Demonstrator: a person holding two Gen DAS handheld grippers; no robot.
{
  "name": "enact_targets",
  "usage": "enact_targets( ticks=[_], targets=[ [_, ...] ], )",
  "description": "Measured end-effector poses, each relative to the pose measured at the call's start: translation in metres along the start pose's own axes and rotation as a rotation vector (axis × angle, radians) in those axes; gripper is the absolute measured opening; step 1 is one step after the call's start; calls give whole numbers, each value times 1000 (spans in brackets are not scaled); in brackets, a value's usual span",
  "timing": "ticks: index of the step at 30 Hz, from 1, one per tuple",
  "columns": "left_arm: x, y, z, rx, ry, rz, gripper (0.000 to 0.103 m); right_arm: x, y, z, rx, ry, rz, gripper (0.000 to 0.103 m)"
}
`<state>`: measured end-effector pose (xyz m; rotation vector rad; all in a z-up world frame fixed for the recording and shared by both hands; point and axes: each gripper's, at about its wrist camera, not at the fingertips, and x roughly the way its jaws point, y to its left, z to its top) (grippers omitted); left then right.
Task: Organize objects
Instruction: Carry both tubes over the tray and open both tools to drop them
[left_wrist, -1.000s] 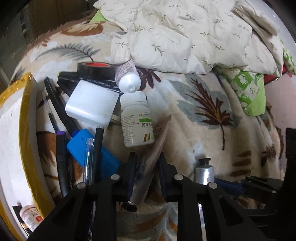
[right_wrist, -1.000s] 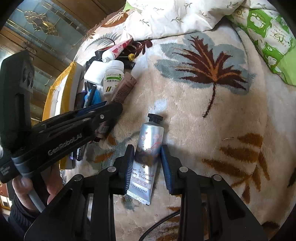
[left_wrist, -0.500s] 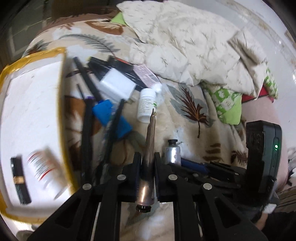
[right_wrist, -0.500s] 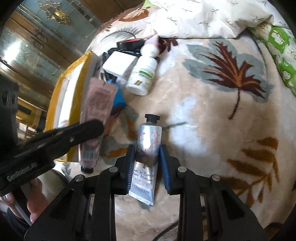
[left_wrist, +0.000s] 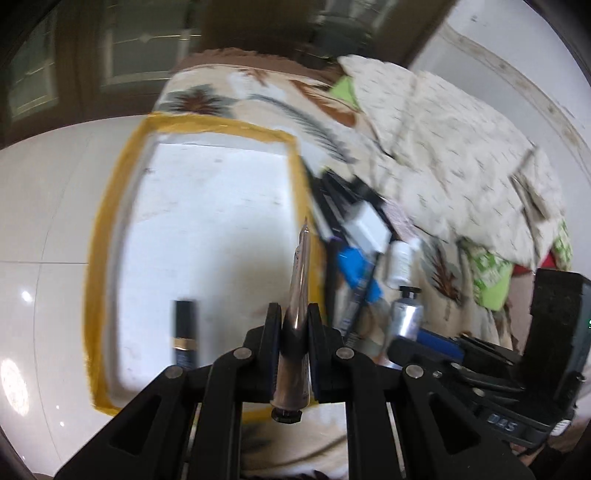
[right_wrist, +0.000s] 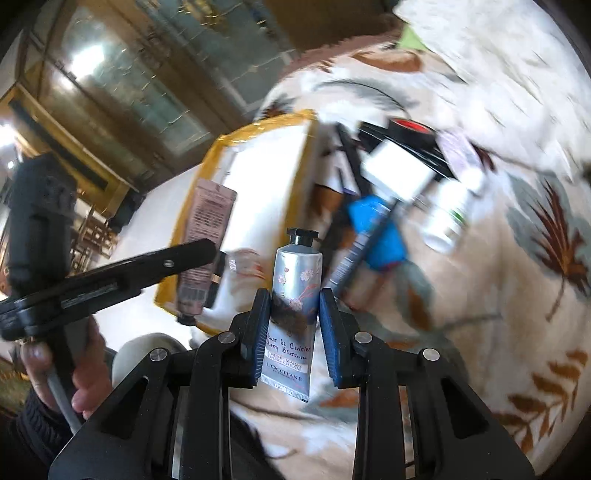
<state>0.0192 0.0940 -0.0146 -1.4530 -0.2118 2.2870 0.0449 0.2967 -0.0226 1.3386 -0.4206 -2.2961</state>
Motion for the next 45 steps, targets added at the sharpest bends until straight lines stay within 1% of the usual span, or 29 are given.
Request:
enact_targets(
  ticks=[3, 4, 9, 10, 11, 13, 14, 16, 20, 24, 29, 31, 33, 35, 36, 38, 43, 45],
  targets=[
    [3, 12, 2, -11, -12, 20, 12, 11, 12, 9, -11, 19, 22, 26],
    [5, 18, 4, -31, -15, 23, 12, 14, 15, 11, -20, 21, 23, 26],
    [11, 46, 6, -127, -43, 8, 12, 26, 30, 29, -67, 31, 16, 26],
    [13, 51, 7, -148, -44, -4, 12, 28, 32, 32, -66, 34, 21, 26],
    [14, 53, 8, -152, -47, -8, 12, 31, 34, 35, -66, 36, 21, 26],
    [15, 57, 11, -157, -72, 9, 12, 36, 38, 43, -87, 31, -10, 26],
    [17, 59, 12, -166, -70, 4, 12, 40, 38, 47, -85, 33, -19, 26],
    [23, 65, 16, -196, -67, -14, 12, 50, 36, 55, -75, 46, -12, 26],
    [33, 71, 23, -207, -80, -4, 12, 65, 37, 69, -67, 39, -36, 26],
    [38, 82, 26, -247, -79, 1, 12, 78, 39, 81, -57, 33, -38, 26],
    [45, 87, 29, -254, -76, 8, 12, 97, 50, 87, -90, 46, -73, 26],
    [42, 88, 31, -258, -105, 19, 12, 104, 52, 86, -105, 50, -96, 26],
    [42, 93, 35, -273, -116, 22, 12, 110, 50, 89, -86, 54, -94, 26],
    [46, 98, 37, -288, -104, 38, 12, 112, 51, 97, -81, 46, -91, 25],
    [48, 101, 37, -299, -96, 32, 12, 113, 53, 99, -89, 40, -100, 25],
    [52, 102, 37, -304, -82, 45, 12, 120, 55, 101, -97, 53, -106, 25],
    [55, 100, 37, -291, -77, 39, 12, 135, 48, 96, -64, 90, -99, 24],
    [57, 99, 36, -291, -71, 42, 12, 138, 47, 93, -67, 94, -111, 24]
  ],
)
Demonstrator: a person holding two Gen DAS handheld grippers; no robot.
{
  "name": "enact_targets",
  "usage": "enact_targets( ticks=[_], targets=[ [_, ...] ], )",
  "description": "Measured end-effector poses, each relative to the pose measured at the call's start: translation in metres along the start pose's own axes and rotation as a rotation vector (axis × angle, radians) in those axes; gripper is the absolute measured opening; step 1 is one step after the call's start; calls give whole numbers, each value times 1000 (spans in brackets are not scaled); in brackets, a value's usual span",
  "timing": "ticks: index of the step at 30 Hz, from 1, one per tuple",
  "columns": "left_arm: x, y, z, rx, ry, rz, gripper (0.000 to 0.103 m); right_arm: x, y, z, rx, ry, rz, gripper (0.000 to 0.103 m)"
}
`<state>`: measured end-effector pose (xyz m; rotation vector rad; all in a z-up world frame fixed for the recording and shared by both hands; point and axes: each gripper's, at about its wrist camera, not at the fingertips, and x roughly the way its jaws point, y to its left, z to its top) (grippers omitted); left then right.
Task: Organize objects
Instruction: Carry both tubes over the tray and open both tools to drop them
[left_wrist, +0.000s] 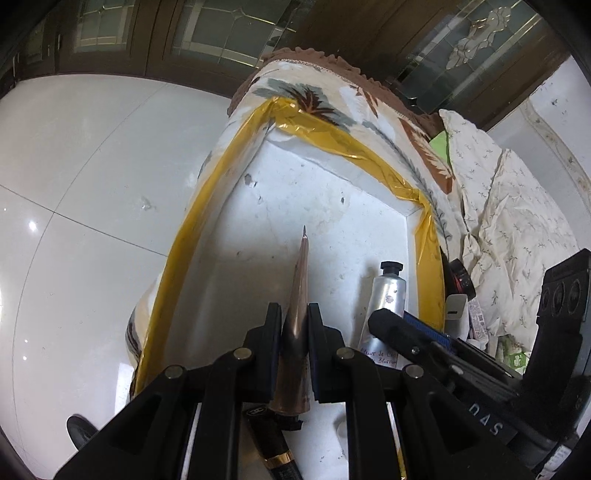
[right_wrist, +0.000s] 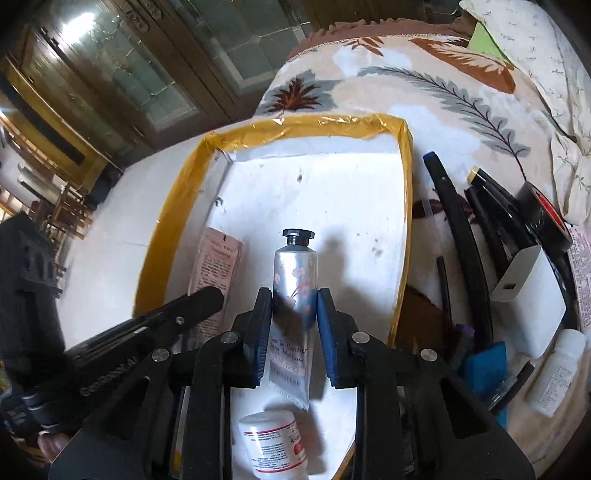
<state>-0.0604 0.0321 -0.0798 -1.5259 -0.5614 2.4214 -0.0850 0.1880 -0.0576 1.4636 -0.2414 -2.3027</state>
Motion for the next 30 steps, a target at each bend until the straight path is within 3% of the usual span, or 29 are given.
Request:
enact_targets(
  ticks=[8, 15, 17, 18, 19, 22, 24, 30],
  targets=[
    [8, 1, 0, -24, 20, -21, 13, 2, -1, -4, 5, 12, 1, 25],
    [-4, -2, -5, -6, 12, -25, 15, -28, -14, -16, 41, -13, 52, 36],
    [-6, -4, -8, 13, 9, -1, 23, -47, -23, -27, 69, -46, 89, 37],
    [-6, -4, -8, 17, 17, 15, 34, -55, -29, -31, 81, -57, 99, 39],
    [-6, -3, -8, 14, 22, 23, 38, -63, -39, -37, 103, -59, 106, 43],
    [-11, -4, -10, 24, 2, 22, 42, -82, -55, -52, 111, -75, 112, 43],
    [-15, -5, -11, 32, -8, 39, 43, -92, -65, -60, 107, -75, 68, 43],
    [-39, -9, -27, 67, -38, 80, 45, -99, -105, -75, 196, -74, 37, 43]
  ],
)
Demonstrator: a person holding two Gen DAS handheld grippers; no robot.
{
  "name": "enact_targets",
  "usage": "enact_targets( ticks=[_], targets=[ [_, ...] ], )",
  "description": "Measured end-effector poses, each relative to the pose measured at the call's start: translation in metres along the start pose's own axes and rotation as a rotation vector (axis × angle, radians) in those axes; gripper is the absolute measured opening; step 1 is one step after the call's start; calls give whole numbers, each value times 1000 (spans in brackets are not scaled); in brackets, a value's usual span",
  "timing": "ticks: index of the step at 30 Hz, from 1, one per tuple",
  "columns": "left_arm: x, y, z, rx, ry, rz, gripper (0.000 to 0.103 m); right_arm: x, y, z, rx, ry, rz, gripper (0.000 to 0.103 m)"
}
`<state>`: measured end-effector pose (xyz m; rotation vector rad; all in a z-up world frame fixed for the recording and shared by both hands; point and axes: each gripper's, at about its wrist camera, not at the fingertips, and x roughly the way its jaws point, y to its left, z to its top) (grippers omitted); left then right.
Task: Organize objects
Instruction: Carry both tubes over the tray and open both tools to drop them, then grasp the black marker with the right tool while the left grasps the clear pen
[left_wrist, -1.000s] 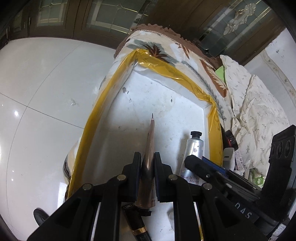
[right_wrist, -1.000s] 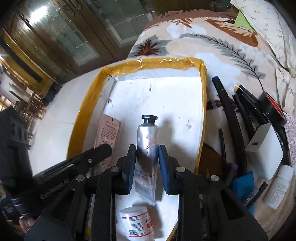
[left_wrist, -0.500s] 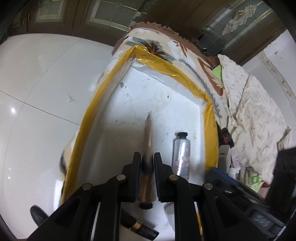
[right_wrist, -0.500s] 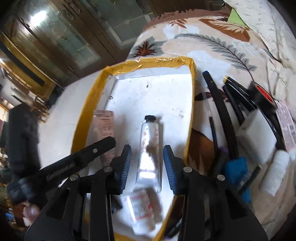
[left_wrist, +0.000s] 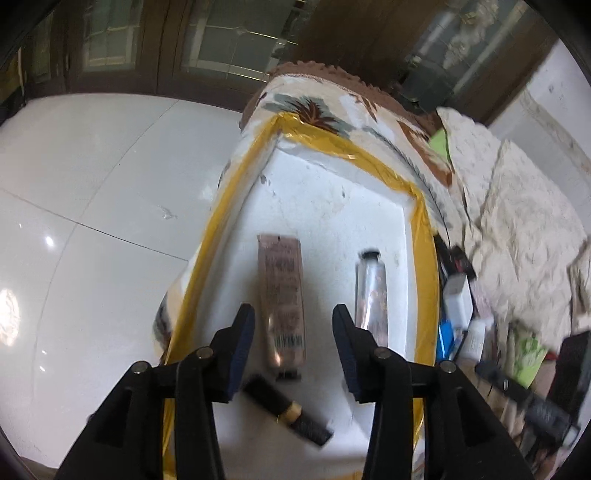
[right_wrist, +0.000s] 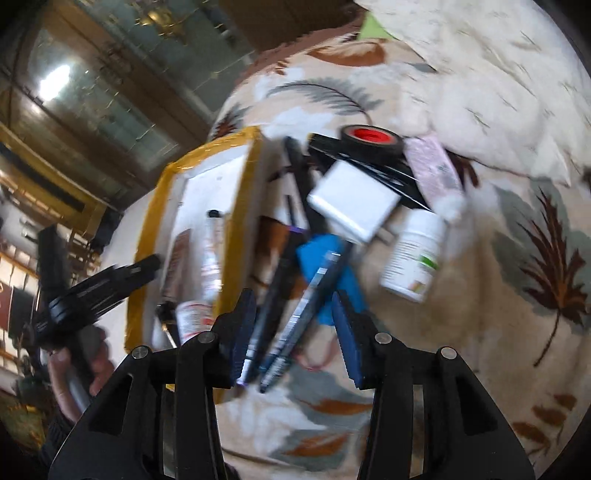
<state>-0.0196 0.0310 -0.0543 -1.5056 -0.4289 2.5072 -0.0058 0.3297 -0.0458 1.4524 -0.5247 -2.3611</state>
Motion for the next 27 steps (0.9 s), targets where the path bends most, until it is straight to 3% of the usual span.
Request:
enact_targets(
  ticks=[4, 8, 10, 12, 13, 16, 27],
  targets=[
    [-17, -18, -10, 82, -56, -11, 45, 5, -17, -1, 56, 12, 9, 43],
    [-18, -44, -24, 135, -25, -53, 45, 14, -11, -9, 48, 48, 48, 43],
    [-17, -62, -33, 211, -23, -48, 45, 21, -3, -13, 27, 72, 65, 43],
    [-16, -73, -39, 234, -13, -61, 45, 29, 2, -16, 8, 89, 22, 38],
    [-16, -79, -42, 244, -6, -81, 45, 33, 2, -17, 13, 100, 17, 29],
    [-16, -92, -47, 277, 1, -91, 45, 47, -4, -22, 70, 141, 43, 15],
    [0, -136, -59, 368, 71, -111, 45, 16, -26, -30, 66, 106, -18, 11]
  ],
)
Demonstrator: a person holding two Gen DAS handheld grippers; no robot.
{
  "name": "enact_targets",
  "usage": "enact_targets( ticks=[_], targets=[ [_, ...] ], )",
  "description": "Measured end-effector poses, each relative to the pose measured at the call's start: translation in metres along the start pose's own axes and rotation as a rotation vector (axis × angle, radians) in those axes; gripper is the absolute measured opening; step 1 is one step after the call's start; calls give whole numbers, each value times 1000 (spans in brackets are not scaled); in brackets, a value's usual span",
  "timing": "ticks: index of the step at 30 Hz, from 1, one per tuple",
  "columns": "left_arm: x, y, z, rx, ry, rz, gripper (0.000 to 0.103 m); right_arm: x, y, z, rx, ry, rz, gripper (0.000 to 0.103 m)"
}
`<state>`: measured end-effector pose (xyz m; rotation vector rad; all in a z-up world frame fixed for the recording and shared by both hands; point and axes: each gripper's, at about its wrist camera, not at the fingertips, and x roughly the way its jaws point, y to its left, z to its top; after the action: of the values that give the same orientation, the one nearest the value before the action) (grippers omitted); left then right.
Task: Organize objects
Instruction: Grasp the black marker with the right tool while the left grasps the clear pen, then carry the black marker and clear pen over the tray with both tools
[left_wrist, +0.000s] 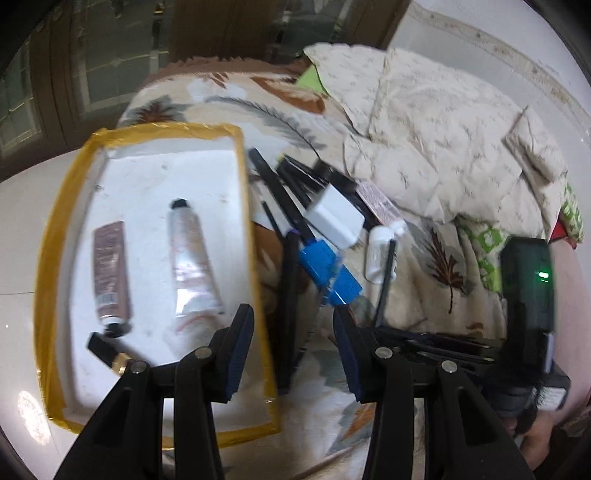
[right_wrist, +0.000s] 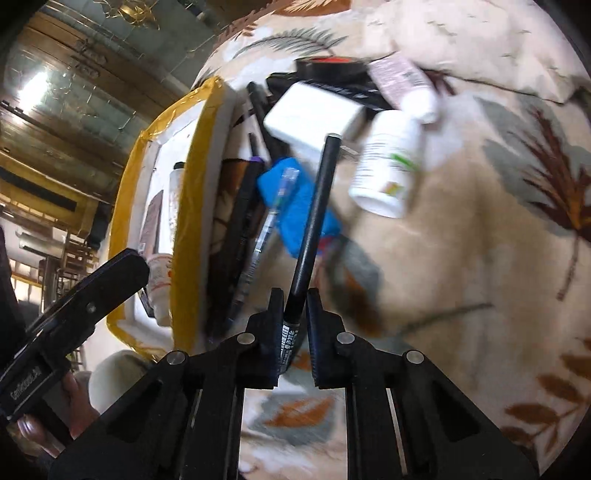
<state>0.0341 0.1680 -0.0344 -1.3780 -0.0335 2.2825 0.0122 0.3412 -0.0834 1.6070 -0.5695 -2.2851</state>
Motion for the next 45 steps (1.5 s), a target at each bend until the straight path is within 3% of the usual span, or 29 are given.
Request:
enact_targets(
  ticks=[2, 6, 9, 11, 13, 16, 18, 19, 24, 27, 33, 37, 45],
  targets=[
    [10, -10, 1, 23, 23, -2, 45, -8, -6, -3, -14, -17, -42, 11],
    [31, -29, 8, 93, 68, -4, 44, -15, -18, -5, -4, -26, -25, 11],
    [50, -34, 14, 90, 93, -7, 44, -9, -19, -3, 8, -17, 11, 11],
    [63, -37, 17, 109, 118, 23, 42, -4, -22, -2, 18, -19, 22, 11],
    [74, -38, 18, 121, 151, 45, 27, 1, -22, -2, 37, -10, 43, 12],
    [77, -40, 19, 137, 167, 34, 24, 3, -24, -3, 41, -7, 60, 12],
    [77, -40, 20, 140, 169, 38, 11, 5, -24, -2, 48, -10, 75, 12],
    [77, -41, 19, 150, 179, 33, 11, 6, -25, -2, 50, -9, 79, 12],
    [71, -36, 7, 147, 194, 15, 8, 5, -21, -4, 20, -9, 66, 12],
    [65, -30, 0, 60, 203, -52, 7, 3, -19, -4, 9, -18, 48, 11],
    [51, -32, 5, 11, 184, -127, 7, -7, -25, -3, 19, -42, 27, 10],
    [33, -20, 12, -35, 166, -153, 7, -16, -24, -1, 25, -56, 59, 10],
    [-19, 41, 30, -115, 59, -102, 7, -27, 34, 6, -93, -72, 118, 10]
  ],
)
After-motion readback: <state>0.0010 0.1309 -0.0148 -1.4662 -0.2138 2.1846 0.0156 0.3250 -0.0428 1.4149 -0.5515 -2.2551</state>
